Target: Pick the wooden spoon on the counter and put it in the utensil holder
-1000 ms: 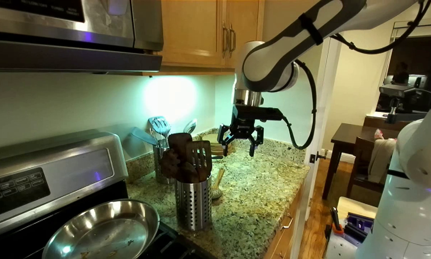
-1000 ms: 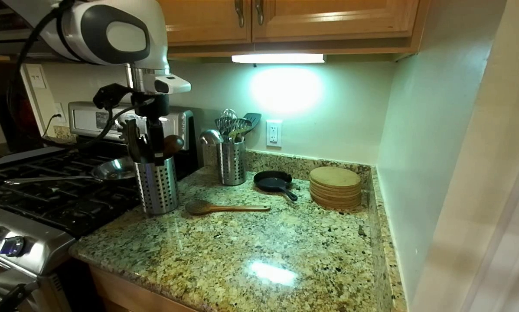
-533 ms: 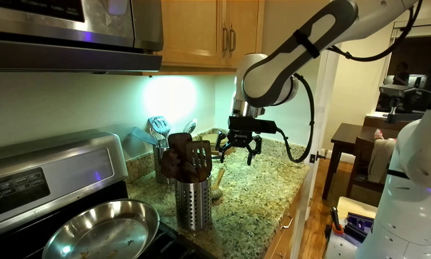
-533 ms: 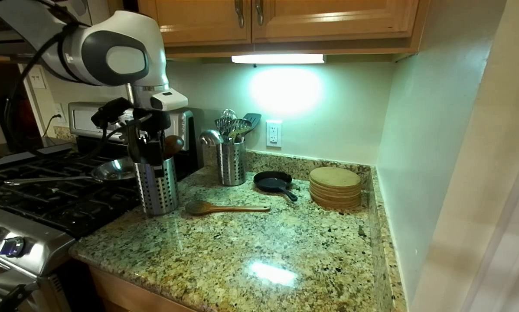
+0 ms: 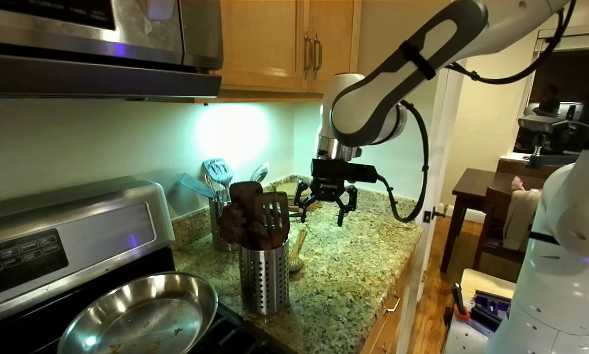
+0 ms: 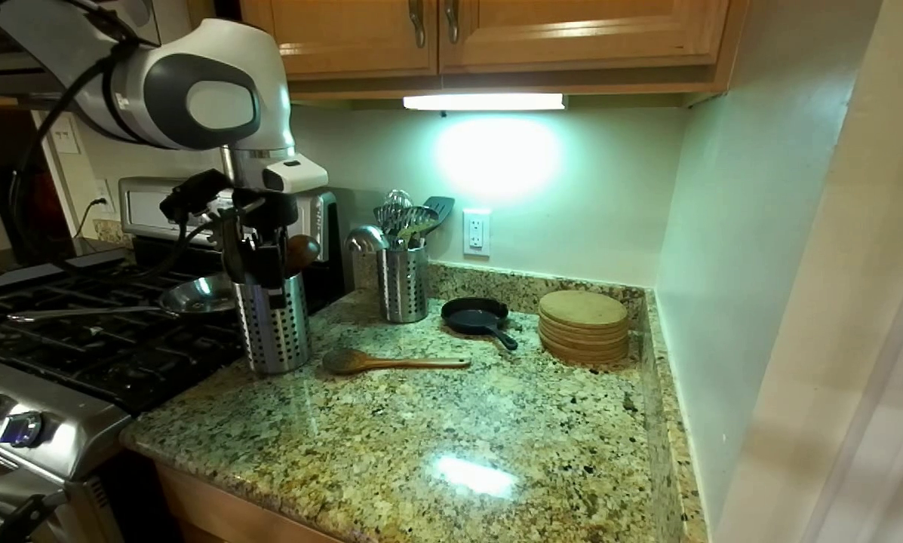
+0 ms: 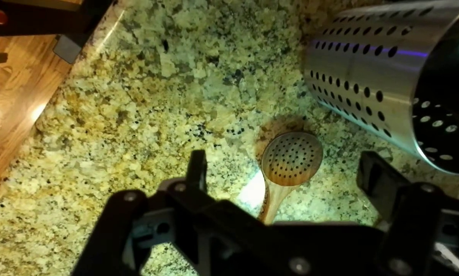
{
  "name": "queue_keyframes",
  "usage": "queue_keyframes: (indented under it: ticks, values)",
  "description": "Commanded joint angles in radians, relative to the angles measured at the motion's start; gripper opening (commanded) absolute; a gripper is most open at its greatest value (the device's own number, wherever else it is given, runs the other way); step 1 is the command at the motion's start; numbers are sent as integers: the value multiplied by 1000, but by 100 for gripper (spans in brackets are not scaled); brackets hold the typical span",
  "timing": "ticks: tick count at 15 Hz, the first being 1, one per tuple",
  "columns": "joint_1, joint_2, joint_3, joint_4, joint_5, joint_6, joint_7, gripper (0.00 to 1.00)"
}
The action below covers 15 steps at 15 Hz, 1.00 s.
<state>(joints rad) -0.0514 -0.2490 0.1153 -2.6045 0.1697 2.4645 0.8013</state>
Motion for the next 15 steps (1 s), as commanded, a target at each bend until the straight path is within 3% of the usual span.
queue_keyframes:
  ticks: [1, 7, 15]
  values:
    - [5, 78, -3, 24, 13, 42, 75, 100]
    - [23, 233, -15, 54, 36, 167, 231, 100]
    - [113, 398, -72, 49, -112, 418, 586, 100]
